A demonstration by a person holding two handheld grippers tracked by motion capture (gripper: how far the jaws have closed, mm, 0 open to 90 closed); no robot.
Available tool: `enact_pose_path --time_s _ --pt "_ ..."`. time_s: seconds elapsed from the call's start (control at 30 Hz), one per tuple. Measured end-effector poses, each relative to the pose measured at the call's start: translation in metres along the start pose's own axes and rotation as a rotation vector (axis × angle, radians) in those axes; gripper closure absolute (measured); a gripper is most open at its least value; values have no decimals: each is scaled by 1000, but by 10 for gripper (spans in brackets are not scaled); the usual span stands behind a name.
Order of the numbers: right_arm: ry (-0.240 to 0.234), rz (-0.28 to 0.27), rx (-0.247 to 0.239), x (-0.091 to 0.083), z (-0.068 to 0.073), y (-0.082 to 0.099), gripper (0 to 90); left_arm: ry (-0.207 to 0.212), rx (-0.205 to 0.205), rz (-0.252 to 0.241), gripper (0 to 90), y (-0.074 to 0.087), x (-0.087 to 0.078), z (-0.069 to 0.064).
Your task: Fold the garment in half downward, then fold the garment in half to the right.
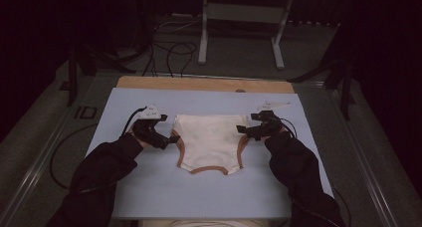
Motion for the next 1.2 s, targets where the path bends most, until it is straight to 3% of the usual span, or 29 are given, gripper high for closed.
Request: enact_pose_path --time_s 0.17,0.33,0.67,0.8,1.2 --pt "-13 -21 -13 -4 9 12 121 7 -21 -56 2 18 -11 -11" --pt "-40 -30 -31 -8 17 29 120 11 -25 -63 2 31 -13 -21" --pt "-55 -18 -35 -1 20 39 115 5 21 -60 2 33 -17 -32" --pt "-59 -25 -38 -2 22 38 113 8 19 -67 2 33 -16 -32" --pt "-63 -38 -63 -2 31 30 111 34 67 -57 2 29 -13 -39"
Point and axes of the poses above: each handheld gripper's, and its own axes: x roughly forward along the jaws, y roughly out of its underside, z roughly to its left, the point moved 1 cm from there along x, roughly forward along the jaws, and after that the axes turned 8 degrees about x, right-handed, at the moved point
